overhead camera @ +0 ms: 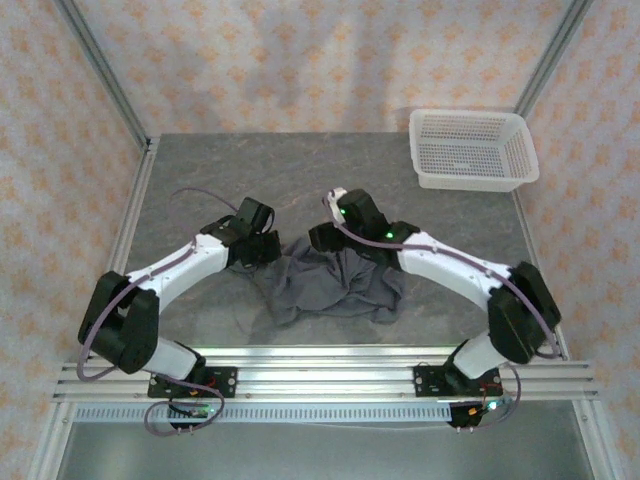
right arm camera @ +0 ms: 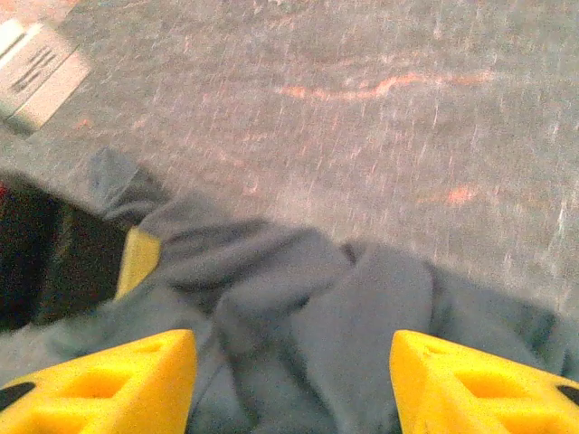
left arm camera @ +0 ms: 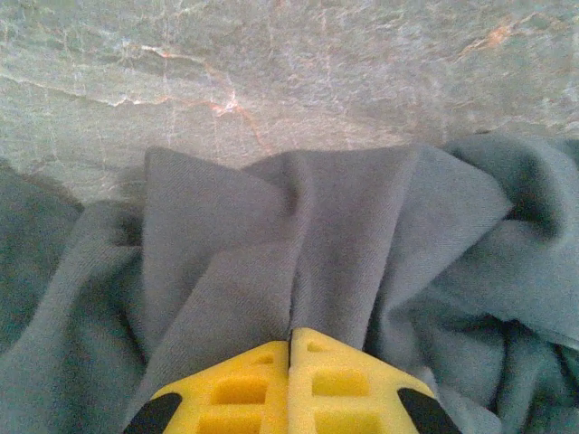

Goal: Fold the inside-out t-shirt
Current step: Turn the T-shirt inside out at the center of the table.

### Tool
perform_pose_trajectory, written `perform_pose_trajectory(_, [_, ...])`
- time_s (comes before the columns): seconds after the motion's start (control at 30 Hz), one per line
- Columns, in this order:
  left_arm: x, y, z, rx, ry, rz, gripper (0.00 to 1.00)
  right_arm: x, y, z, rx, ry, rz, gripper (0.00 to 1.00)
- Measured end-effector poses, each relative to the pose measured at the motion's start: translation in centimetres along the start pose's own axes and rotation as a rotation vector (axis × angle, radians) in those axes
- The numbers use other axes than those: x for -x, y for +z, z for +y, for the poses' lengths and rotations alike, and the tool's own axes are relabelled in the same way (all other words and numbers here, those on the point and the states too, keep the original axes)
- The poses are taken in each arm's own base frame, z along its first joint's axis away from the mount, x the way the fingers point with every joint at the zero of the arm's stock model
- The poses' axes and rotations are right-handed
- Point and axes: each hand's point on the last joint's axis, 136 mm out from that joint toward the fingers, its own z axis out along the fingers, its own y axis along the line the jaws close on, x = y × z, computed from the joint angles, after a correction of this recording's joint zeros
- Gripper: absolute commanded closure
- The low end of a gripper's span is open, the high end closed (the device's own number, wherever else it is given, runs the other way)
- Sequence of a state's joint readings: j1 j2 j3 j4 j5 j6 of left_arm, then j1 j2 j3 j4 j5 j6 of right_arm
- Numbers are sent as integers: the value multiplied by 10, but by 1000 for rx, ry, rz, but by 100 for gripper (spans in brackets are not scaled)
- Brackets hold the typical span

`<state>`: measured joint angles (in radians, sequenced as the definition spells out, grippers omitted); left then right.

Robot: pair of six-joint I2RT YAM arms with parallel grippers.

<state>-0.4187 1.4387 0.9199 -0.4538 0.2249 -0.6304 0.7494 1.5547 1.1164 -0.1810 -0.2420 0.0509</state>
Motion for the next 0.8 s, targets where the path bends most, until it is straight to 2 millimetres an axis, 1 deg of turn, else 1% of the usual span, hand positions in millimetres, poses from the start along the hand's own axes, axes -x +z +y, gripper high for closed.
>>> perform_pose_trajectory(0.03, [2, -4, -2, -9, 1, -11, 100, 1, 12, -1, -8, -21, 16, 33])
perform_pose_trajectory(0.1, [5, -12, -5, -27, 3, -33, 100, -5, 35, -4, -22, -58, 71, 32])
perform_pose_trajectory(0.13, [7, -16, -7, -35, 4, -43, 100, -12, 48, -7, -28, -74, 108, 34])
perform_pose_trajectory(0.2, [9, -20, -9, -46, 7, -56, 100, -28, 69, -12, -40, -97, 174, 43])
perform_pose_trajectory(0.23, [10, -22, -9, -48, 7, -59, 100, -36, 77, -15, -43, -104, 209, 52])
perform_pose_trajectory(0.27, [10, -23, -9, -49, 7, -63, 100, -43, 83, -16, -44, -104, 240, 65])
perform_pose_trajectory(0.33, [11, -24, -9, -48, 7, -69, 100, -52, 90, -19, -43, -100, 281, 92])
perform_pose_trajectory(0.37, [12, -26, -9, -45, 6, -77, 100, -53, 89, -20, -43, -96, 291, 100])
perform_pose_trajectory(0.4, [13, -27, -8, -43, 4, -84, 100, -53, 88, -21, -42, -90, 297, 100])
perform_pose_trajectory(0.5, [19, -35, -7, -35, 2, -124, 100, -41, 79, -18, -14, -56, 274, 100])
perform_pose_trajectory(0.53, [21, -38, -6, -31, 1, -138, 100, -34, 72, -16, 3, -39, 255, 100])
perform_pose_trajectory(0.6, [25, -41, -3, -15, 0, -162, 99, -13, 51, -9, 48, 4, 191, 100])
perform_pose_trajectory(0.73, [27, -39, 4, 22, 4, -172, 66, 44, -15, 4, 159, 85, -11, 100])
perform_pose_trajectory(0.8, [27, -39, 5, 28, 15, -174, 57, 72, -44, 12, 212, 106, -109, 100])
